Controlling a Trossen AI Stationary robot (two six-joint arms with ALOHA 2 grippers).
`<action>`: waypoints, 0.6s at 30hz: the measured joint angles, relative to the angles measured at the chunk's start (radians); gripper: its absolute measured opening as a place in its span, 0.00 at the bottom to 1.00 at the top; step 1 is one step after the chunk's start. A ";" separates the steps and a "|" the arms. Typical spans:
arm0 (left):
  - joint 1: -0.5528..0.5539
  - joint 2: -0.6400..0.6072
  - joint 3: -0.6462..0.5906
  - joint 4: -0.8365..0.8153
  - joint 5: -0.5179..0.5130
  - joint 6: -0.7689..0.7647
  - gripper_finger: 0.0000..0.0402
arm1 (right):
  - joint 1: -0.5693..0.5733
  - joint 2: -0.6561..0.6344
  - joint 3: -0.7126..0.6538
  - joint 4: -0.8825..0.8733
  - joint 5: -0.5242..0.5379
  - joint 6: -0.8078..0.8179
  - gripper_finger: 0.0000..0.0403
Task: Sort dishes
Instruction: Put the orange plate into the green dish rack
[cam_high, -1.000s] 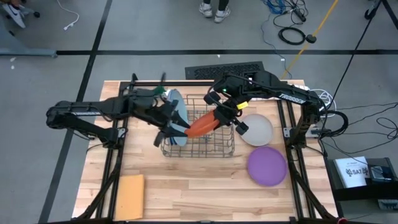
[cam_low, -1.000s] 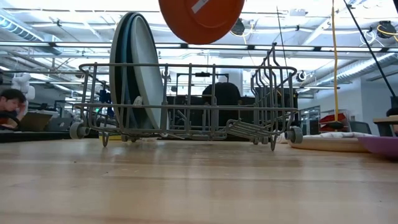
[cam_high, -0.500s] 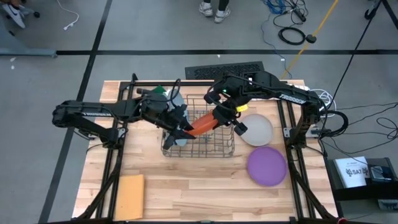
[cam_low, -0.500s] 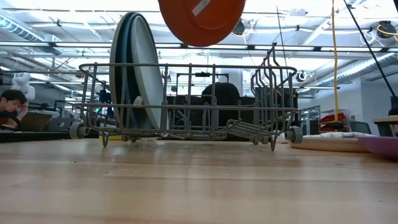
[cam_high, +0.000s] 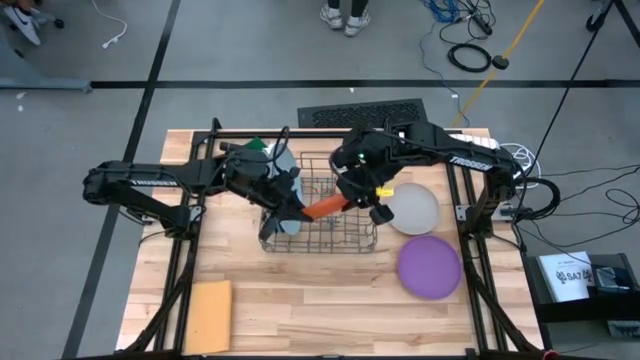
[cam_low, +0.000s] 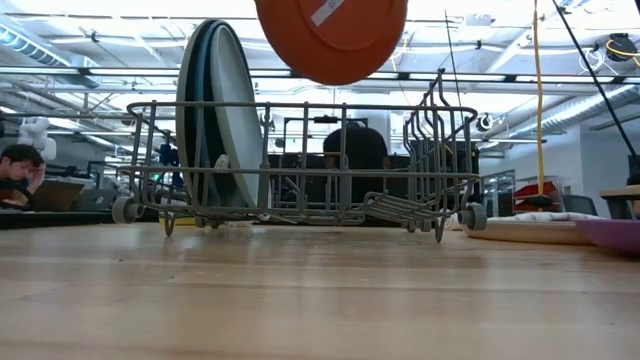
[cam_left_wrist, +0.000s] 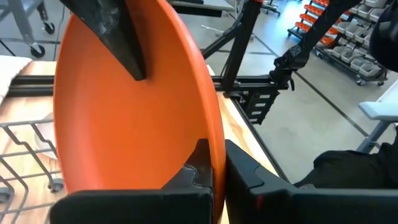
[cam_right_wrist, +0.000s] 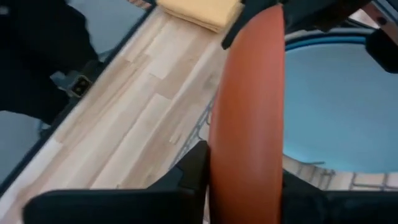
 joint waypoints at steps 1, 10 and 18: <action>-0.004 0.000 0.001 -0.008 0.000 -0.001 0.02 | 0.007 0.001 0.000 0.003 0.018 0.009 0.18; -0.009 0.002 0.000 -0.063 0.005 -0.019 0.01 | 0.036 0.001 0.000 0.018 0.138 0.122 0.45; 0.019 0.003 -0.001 -0.052 -0.071 -0.205 0.01 | 0.109 -0.025 0.104 -0.079 0.427 0.118 0.51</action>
